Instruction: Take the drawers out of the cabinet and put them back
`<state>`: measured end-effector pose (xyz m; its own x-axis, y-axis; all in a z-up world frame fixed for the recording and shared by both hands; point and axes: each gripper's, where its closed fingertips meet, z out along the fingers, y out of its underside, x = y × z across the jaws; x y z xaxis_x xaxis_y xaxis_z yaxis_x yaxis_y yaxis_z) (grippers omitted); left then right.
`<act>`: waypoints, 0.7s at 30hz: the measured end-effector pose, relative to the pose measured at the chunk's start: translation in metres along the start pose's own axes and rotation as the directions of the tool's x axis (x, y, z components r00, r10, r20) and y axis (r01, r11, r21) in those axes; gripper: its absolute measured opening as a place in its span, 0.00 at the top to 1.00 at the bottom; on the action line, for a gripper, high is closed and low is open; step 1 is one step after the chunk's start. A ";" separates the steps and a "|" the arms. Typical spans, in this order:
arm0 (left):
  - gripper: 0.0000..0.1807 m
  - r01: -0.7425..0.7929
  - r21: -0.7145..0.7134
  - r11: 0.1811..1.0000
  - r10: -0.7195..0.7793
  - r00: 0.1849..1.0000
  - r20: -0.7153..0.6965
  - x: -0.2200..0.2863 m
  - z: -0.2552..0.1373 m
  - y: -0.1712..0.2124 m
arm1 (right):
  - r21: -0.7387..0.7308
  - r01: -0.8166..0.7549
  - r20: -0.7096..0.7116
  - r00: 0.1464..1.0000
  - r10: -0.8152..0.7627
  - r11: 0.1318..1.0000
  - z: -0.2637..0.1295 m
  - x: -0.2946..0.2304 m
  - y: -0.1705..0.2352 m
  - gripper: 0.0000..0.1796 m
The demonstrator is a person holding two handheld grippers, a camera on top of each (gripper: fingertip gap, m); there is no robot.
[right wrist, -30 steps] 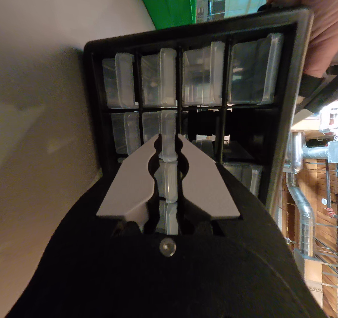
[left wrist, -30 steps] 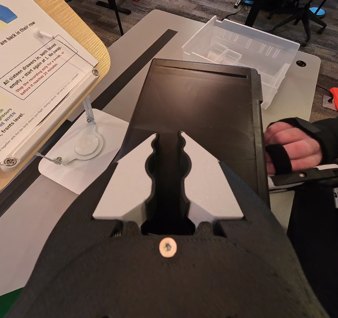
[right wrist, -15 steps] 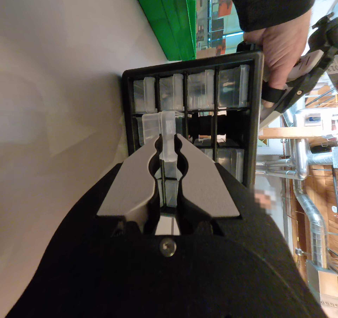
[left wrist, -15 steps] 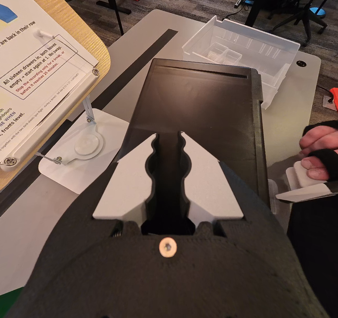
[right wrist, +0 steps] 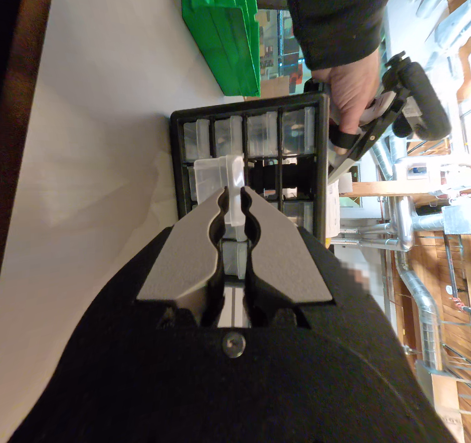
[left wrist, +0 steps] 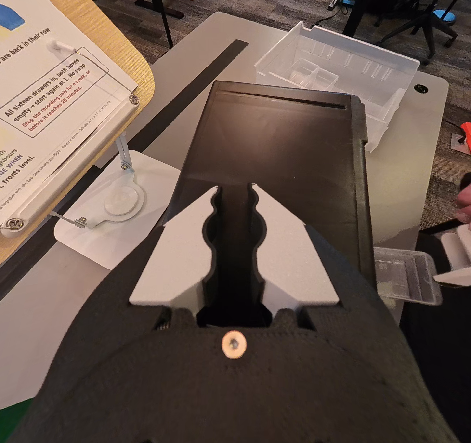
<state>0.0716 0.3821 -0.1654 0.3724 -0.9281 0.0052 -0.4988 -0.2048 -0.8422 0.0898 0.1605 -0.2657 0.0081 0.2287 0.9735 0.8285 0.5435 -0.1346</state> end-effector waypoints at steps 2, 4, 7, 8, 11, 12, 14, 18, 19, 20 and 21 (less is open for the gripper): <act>0.90 0.000 0.000 1.000 0.000 1.000 0.001 0.000 0.000 0.000 | 0.007 0.009 -0.010 1.000 -0.009 1.000 -0.002 0.005 -0.002 0.98; 0.90 0.001 0.000 1.000 -0.001 1.000 0.003 0.000 0.000 0.000 | -0.001 0.013 -0.034 0.999 -0.013 1.000 -0.001 0.016 0.001 1.00; 0.90 0.002 -0.001 1.000 -0.002 1.000 0.003 0.000 0.000 0.000 | -0.020 0.005 -0.051 0.999 -0.006 1.000 -0.002 0.028 0.008 1.00; 0.90 0.002 -0.001 1.000 -0.002 1.000 0.003 0.000 0.000 0.000 | -0.022 -0.001 -0.058 0.998 0.000 1.000 -0.003 0.032 0.010 1.00; 0.90 0.001 -0.002 1.000 -0.001 1.000 0.002 0.000 0.000 0.000 | -0.026 -0.005 -0.068 0.998 0.003 1.000 -0.011 0.041 0.014 1.00; 0.90 0.001 -0.002 1.000 -0.001 1.000 0.002 0.000 0.000 0.000 | -0.030 -0.007 -0.071 0.997 0.005 1.000 -0.015 0.043 0.016 1.00; 0.90 0.001 0.000 1.000 -0.001 1.000 0.002 0.000 0.000 0.000 | -0.043 -0.026 -0.071 0.997 0.023 0.999 -0.021 0.047 0.024 1.00; 0.90 0.000 0.000 1.000 0.000 1.000 0.002 0.000 0.000 0.000 | -0.068 -0.037 0.009 0.999 0.038 0.997 -0.031 0.035 0.043 1.00; 0.90 0.000 0.000 1.000 0.000 1.000 0.003 0.000 0.000 0.000 | -0.071 -0.032 0.039 0.999 0.035 0.997 -0.034 0.030 0.046 1.00; 0.90 -0.001 0.000 1.000 0.001 1.000 0.003 0.000 0.000 0.000 | -0.071 -0.035 0.069 0.997 0.040 0.997 -0.038 0.025 0.049 1.00; 0.90 -0.001 0.000 1.000 0.001 1.000 0.003 0.000 0.000 0.000 | -0.068 -0.045 0.093 0.994 0.051 0.997 -0.042 0.022 0.050 1.00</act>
<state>0.0716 0.3822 -0.1654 0.3742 -0.9273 0.0031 -0.4992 -0.2042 -0.8421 0.1548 0.1588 -0.2429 -0.0019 0.3305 0.9438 0.8633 0.4769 -0.1652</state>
